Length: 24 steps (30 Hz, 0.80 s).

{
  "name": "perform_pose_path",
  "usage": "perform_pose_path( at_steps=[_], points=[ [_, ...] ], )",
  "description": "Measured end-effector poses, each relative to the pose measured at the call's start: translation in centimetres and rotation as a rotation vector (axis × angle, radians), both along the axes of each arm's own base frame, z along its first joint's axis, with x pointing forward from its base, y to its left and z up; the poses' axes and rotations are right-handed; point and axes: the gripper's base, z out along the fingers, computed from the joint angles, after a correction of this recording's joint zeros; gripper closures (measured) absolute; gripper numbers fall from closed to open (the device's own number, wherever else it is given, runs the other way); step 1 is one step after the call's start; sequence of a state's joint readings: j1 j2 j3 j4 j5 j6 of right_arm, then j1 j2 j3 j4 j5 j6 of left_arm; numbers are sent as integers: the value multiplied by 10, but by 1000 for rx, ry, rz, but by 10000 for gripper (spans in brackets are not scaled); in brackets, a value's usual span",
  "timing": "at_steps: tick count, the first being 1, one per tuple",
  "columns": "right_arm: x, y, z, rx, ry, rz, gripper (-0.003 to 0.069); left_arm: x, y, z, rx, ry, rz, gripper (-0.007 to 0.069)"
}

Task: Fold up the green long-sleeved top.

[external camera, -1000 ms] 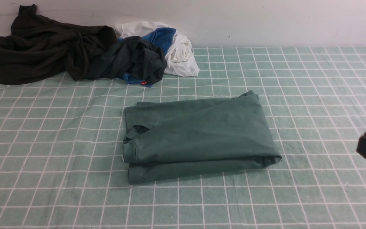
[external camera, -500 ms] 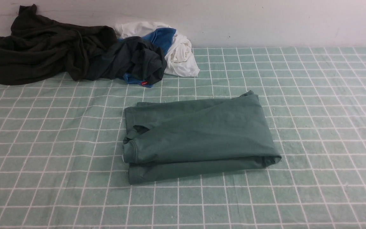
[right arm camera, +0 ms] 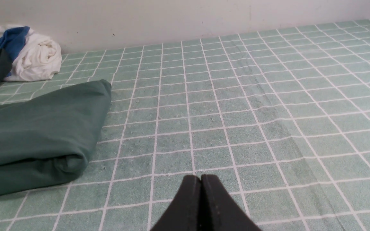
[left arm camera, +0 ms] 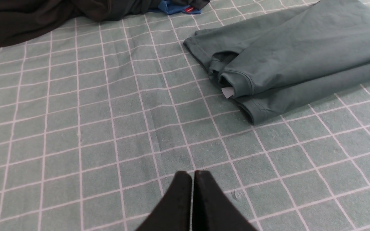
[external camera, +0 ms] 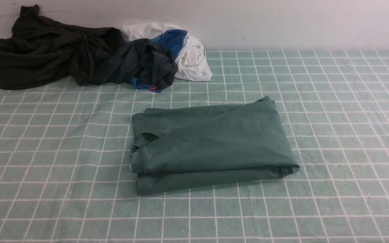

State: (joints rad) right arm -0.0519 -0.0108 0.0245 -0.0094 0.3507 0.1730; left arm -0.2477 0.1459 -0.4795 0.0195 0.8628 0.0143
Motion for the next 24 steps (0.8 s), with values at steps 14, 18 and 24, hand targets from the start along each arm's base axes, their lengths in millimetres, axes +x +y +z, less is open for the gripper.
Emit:
perform_pose_path(
  at_steps=[14, 18, 24],
  points=[
    [0, 0, 0, 0, 1, 0, 673, 0, 0, 0, 0, 0, 0, 627],
    [0, 0, 0, 0, 1, 0, 673, 0, 0, 0, 0, 0, 0, 627],
    [0, 0, 0, -5, 1, 1, 673, 1, -1, 1, -12, -10, -4, 627]
  ],
)
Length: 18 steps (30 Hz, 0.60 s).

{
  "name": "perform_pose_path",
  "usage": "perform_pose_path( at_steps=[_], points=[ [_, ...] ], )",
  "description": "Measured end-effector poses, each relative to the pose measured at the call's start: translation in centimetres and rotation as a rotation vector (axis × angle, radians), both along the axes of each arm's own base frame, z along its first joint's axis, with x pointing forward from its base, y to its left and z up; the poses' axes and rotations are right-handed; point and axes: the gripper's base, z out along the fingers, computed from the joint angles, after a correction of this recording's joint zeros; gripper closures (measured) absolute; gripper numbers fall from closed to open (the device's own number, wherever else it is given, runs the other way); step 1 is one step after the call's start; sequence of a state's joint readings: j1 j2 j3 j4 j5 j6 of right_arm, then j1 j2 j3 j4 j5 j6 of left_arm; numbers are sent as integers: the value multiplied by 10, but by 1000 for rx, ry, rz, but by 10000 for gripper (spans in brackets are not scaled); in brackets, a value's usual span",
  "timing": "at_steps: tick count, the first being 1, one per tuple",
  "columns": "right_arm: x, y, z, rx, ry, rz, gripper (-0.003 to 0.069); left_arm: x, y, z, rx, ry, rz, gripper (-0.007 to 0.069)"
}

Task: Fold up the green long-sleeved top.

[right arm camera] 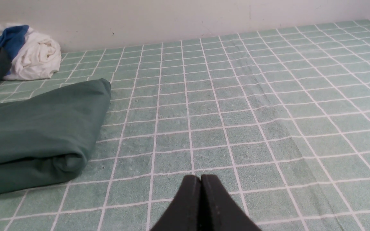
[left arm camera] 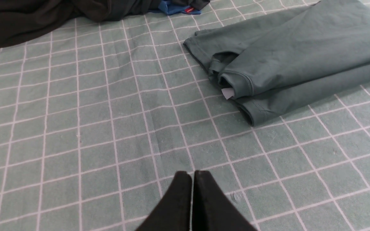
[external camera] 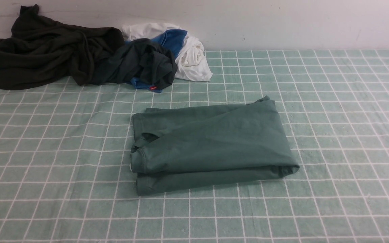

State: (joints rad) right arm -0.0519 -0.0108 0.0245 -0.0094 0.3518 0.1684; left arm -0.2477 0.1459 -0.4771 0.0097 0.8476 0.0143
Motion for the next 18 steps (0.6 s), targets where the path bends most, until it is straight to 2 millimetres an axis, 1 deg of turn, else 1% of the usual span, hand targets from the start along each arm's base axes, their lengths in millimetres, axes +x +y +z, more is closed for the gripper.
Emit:
perform_pose_path(
  at_steps=[4, 6, 8, 10, 12, 13, 14, 15, 16, 18],
  points=[
    [0, 0, 0, 0, 1, 0, 673, 6, -2, -1, -29, -80, -1, 627],
    [0, 0, 0, 0, 1, 0, 673, 14, -3, -8, -45, -171, 19, 627],
    [0, 0, 0, 0, 2, 0, 673, 21, -2, -21, -37, -260, 61, 627],
    [0, 0, 0, 0, 2, 0, 673, 25, 1, -36, -30, -314, 118, 627],
    [0, 0, 0, 0, 2, 0, 673, 27, 4, -57, -22, -349, 179, 627],
    [0, 0, 0, 0, 2, 0, 673, 28, 5, -65, -18, -353, 208, 627],
    [0, 0, 0, 0, 3, 0, 673, 28, 7, -78, -13, -351, 232, 627],
    [0, 0, 0, 0, 2, 0, 673, 28, 7, -80, -13, -347, 237, 627],
    [0, 0, 0, 0, 2, 0, 673, 28, 8, -91, -9, -338, 261, 627],
    [0, 0, 0, -1, 2, 0, 673, 28, 9, -99, -5, -313, 274, 627]
  ],
)
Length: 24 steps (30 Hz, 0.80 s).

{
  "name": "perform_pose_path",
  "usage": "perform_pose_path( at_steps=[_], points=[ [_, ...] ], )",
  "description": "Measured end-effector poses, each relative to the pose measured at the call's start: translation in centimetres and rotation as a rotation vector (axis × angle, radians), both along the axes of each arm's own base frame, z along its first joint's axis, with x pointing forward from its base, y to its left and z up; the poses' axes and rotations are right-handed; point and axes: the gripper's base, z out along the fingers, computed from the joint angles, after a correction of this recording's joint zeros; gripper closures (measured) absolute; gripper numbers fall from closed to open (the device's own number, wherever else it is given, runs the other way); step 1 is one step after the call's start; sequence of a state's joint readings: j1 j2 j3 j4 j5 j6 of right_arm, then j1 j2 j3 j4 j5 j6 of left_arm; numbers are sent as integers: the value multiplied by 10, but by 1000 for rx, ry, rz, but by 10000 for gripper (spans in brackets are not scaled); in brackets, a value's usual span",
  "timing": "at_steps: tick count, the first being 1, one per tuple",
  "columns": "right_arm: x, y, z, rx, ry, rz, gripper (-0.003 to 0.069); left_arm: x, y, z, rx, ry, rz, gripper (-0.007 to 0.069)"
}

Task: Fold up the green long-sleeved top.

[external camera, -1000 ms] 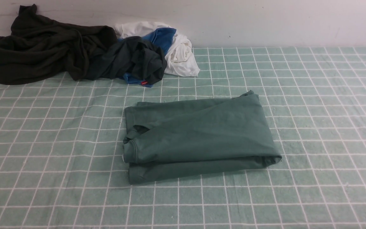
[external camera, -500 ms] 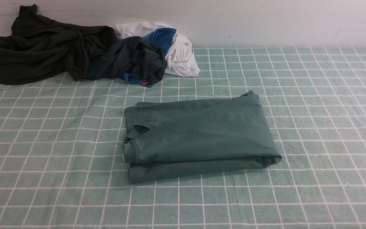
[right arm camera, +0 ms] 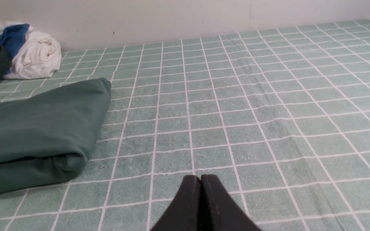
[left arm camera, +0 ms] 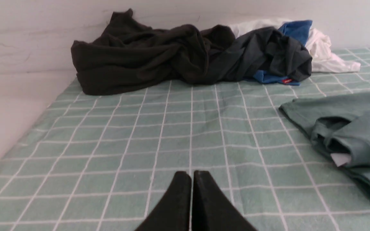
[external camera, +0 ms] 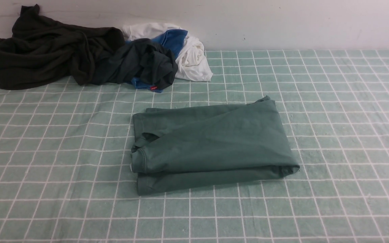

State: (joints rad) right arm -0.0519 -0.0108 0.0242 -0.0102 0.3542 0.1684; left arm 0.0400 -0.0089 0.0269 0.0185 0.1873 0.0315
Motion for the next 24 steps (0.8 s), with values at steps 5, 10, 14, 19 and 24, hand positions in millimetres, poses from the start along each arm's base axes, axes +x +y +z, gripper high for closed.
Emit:
perform_pose_path(
  at_steps=[5, 10, 14, 19, 24],
  points=[
    [0, 0, 0, 0, 1, 0, 673, -2, 0, -10, -3, 105, 2, 627],
    [0, 0, 0, -2, 1, 0, 673, -3, 0, -13, -5, 145, 2, 627],
    [0, 0, 0, -3, 1, 0, 673, -3, 0, -13, -5, 147, 2, 627],
    [0, 0, 0, -3, 1, 0, 673, -3, 0, -13, -5, 148, 3, 627],
    [0, 0, 0, -3, 1, 0, 673, -3, 0, -13, -5, 149, 3, 627]
  ],
)
